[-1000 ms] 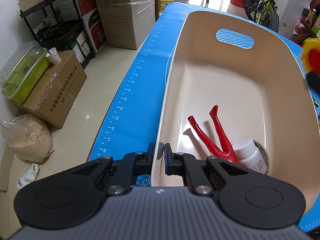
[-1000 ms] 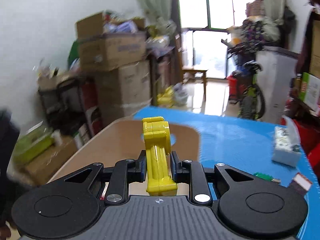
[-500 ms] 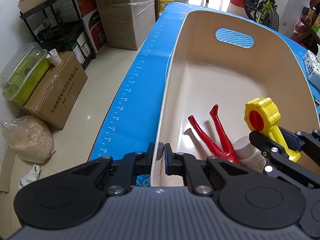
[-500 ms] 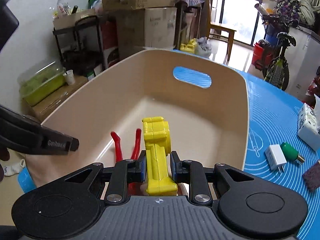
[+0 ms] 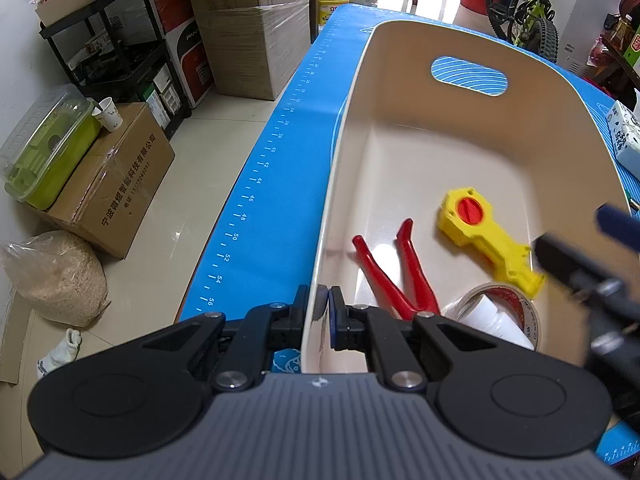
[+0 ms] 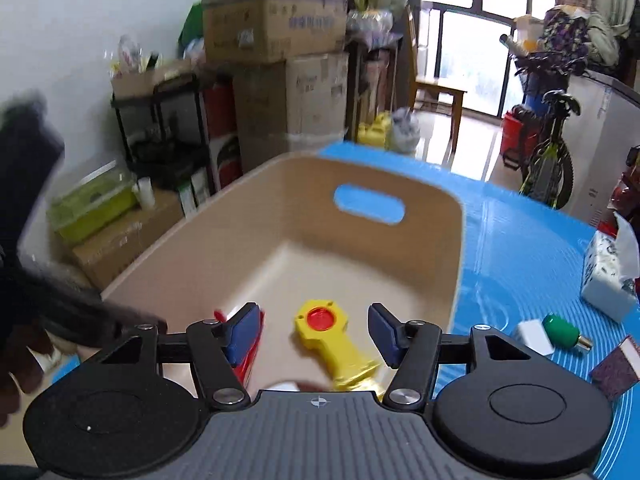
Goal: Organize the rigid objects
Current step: 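Carry the yellow part into the basket and open the right tool, then reach the right tool to the black earbud case and grasp it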
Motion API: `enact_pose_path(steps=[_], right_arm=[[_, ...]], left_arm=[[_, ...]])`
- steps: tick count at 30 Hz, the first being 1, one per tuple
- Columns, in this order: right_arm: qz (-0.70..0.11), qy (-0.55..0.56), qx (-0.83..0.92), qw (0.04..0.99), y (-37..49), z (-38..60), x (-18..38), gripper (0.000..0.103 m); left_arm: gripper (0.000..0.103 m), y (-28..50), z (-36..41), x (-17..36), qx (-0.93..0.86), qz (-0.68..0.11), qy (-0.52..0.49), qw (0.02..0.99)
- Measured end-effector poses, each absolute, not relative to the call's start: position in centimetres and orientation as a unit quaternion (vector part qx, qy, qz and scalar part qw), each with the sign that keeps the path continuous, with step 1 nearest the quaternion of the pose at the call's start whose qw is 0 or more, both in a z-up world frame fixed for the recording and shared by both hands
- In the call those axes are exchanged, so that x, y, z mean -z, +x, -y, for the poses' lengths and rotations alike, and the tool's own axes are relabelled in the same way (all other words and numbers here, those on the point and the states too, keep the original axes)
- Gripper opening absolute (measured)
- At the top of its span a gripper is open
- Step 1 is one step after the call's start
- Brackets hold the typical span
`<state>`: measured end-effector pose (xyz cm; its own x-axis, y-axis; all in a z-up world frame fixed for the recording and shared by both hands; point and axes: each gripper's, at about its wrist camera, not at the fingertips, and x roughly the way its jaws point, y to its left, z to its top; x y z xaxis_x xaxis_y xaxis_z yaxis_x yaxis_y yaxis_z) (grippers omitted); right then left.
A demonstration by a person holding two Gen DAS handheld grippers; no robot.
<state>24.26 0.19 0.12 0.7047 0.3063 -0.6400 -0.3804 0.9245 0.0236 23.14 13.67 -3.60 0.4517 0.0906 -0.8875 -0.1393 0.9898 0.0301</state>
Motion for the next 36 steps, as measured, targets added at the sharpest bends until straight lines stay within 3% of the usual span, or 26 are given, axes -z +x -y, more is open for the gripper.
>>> enact_pose_path(steps=[13,22,30,36], right_arm=[[-0.307,-0.018,-0.106,0.946,25.6,7.9,-1.7,0.080],[-0.352,0.010,-0.036,0.935,27.7,13.6,2.1,0.080],[-0.424,-0.011,-0.032,0.905,29.4,14.1,7.5,0.080],[-0.436,-0.013,-0.036,0.899,29.2,13.5,8.9,0.080]], left_arm=[[0.011,23.1,-13.7,3.7,-0.068,-0.519,-0.023,0.852],[0.011,23.1,-13.9,3.6,-0.070,-0.519,-0.025,0.851],[0.011,23.0,-14.0,3.6,-0.070,-0.519,-0.026,0.851],[0.011,23.0,-13.9,3.5,-0.070,-0.519,-0.026,0.851]])
